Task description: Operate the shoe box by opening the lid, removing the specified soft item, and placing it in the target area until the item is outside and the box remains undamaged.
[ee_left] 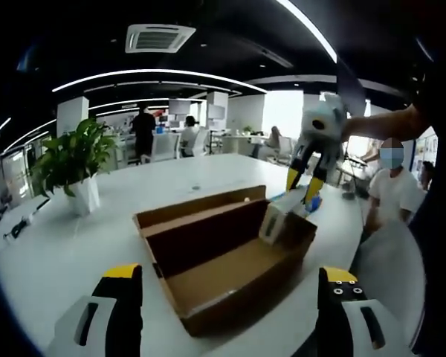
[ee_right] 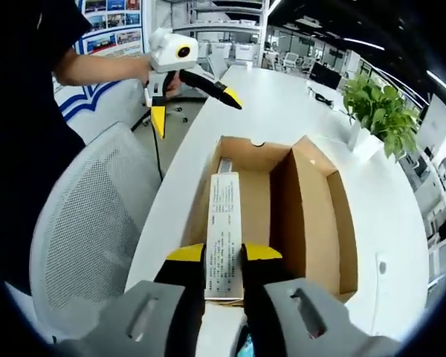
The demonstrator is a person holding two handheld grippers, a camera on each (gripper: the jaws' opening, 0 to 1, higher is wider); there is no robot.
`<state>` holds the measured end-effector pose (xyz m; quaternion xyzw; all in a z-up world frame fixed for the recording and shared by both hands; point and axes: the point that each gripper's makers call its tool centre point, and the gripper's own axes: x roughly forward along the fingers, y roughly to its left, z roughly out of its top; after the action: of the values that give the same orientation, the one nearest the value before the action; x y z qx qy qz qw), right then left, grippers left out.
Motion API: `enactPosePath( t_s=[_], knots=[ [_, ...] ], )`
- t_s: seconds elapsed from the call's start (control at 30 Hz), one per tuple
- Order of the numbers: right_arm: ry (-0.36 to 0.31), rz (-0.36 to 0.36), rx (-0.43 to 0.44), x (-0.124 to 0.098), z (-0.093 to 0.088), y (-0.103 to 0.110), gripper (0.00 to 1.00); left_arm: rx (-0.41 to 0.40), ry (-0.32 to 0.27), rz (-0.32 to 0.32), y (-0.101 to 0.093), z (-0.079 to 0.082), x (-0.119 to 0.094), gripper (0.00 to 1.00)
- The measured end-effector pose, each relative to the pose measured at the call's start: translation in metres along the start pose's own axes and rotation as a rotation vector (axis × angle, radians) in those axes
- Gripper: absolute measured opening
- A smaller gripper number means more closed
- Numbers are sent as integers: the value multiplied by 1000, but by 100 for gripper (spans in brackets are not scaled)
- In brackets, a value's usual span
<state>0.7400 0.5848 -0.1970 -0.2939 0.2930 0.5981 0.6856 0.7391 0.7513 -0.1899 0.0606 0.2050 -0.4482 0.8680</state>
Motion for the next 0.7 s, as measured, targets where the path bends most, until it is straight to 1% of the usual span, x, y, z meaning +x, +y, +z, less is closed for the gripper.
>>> enactPosePath(
  t_s=[0.17,0.33,0.57,0.7],
  knots=[
    [1,-14,-16,-23,0,-1,16,3,-6,-1,-3,6,0,100],
    [3,-40,-18,-45,-6,-5,16,-3,-13,0,-6,11,-1,100],
    [12,-72,-18,-68,-16,-11,16,-11,-17,-1,-4,15,1,100],
    [13,-87,-14,-81,-23,-17,16,-3,-9,-8,4,13,3,100]
  ],
)
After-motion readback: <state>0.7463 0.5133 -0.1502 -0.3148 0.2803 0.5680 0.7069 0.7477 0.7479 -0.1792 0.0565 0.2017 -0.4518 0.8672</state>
